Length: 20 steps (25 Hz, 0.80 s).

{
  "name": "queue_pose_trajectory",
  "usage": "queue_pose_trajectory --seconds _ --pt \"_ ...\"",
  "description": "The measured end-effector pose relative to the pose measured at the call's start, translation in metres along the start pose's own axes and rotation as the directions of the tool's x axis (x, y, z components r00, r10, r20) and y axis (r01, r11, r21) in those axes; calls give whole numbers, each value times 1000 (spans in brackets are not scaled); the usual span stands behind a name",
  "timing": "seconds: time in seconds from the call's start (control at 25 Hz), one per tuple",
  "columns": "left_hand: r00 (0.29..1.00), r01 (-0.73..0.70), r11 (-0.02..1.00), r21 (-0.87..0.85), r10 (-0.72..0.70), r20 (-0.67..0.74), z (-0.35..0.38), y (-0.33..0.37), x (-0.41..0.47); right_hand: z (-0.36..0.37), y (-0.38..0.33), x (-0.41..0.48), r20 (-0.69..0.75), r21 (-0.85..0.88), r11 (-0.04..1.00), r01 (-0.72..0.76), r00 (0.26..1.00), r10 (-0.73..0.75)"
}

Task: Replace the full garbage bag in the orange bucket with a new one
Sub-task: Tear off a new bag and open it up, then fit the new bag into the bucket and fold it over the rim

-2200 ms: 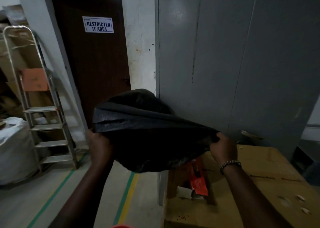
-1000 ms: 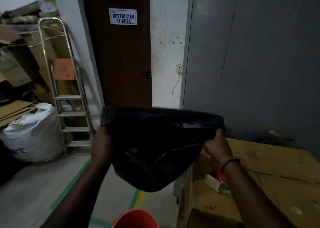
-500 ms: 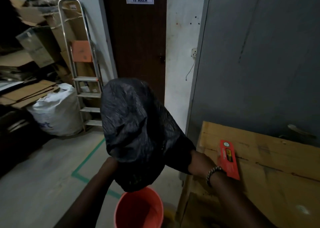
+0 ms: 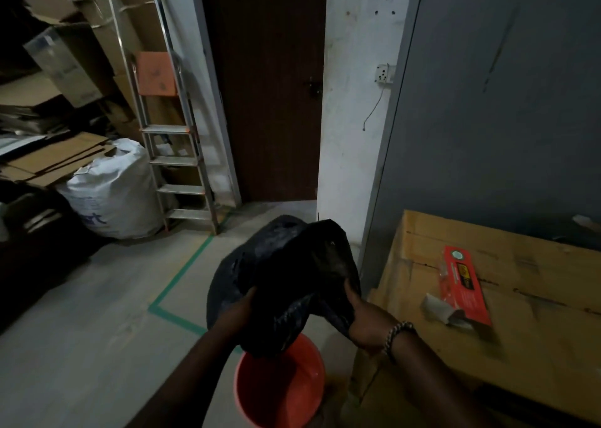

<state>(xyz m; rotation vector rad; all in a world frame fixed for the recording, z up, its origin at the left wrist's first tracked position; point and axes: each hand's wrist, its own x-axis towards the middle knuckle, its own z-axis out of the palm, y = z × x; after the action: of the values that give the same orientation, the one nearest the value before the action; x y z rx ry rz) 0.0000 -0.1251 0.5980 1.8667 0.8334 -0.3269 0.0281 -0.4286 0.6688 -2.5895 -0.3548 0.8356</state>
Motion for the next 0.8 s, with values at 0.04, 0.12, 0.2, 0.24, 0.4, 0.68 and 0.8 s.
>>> queue_pose_trajectory --seconds 0.04,0.12,0.2,0.24,0.4,0.68,0.8 --pt "1000 7 1000 4 -7 29 -7 -8 6 8 -1 7 26 -3 1000 -28 999 28" --pt "990 -56 995 81 44 134 -18 -20 17 22 -4 19 45 57 993 -100 994 97" --pt "984 -88 989 116 69 164 -31 -21 21 39 -14 23 28 50 988 -147 989 146" --pt "978 -114 974 196 76 192 -36 -20 20 46 -20 21 43 29 984 -173 984 172" --pt "933 -237 853 465 66 354 -54 -40 59 73 -30 21 69 5 955 -298 953 297" --pt "874 -393 683 616 69 481 -56 -73 81 123 -53 25 95 17 930 -367 926 364" --pt "893 -313 702 640 -12 450 -44 -120 117 136 -59 28 171 -70 933 -352 918 359"
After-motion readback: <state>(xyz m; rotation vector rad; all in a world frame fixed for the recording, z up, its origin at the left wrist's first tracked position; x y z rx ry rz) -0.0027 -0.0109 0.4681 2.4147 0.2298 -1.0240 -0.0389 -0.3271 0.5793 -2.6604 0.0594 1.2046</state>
